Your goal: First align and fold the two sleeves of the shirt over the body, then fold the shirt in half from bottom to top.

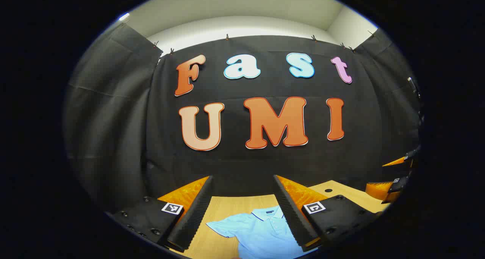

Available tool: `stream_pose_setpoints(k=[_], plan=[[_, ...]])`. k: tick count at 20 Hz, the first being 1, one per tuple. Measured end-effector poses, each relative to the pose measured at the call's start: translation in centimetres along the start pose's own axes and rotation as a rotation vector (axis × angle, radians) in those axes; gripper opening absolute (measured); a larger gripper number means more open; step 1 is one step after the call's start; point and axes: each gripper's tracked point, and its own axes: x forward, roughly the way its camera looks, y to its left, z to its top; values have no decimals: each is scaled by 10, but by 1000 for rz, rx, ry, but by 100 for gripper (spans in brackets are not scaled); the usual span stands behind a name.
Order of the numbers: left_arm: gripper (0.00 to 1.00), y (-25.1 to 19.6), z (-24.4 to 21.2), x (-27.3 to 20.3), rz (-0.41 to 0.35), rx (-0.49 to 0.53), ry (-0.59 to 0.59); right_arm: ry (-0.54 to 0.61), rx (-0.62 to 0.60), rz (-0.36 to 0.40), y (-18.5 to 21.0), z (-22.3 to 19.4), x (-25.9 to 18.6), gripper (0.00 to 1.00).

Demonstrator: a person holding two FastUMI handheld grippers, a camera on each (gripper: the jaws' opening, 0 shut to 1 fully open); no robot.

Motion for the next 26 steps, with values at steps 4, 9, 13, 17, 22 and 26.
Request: stream_pose_setpoints(k=[4, 9, 13, 17, 22, 26], plan=[[99, -9, 0, 0, 22, 14, -4, 2, 22, 43, 1, -5, 12, 99], [100, -15, 6, 9, 1, 20, -16, -1, 36, 35, 6, 3, 25, 99], [100, -3, 5, 23, -38, 20, -25, -5, 53, 1, 17, 13, 33, 99], [99, 12, 8, 37, -79, 13, -46, 15, 64, -67, 23, 14, 44, 99], [100, 27, 2, 51, -161, -9, -54, 63, 62, -181, 13, 12, 64, 99], [99, 33, -2, 63, -213, -40, -48, 148, 56, -240, -1, -5, 86, 99]])
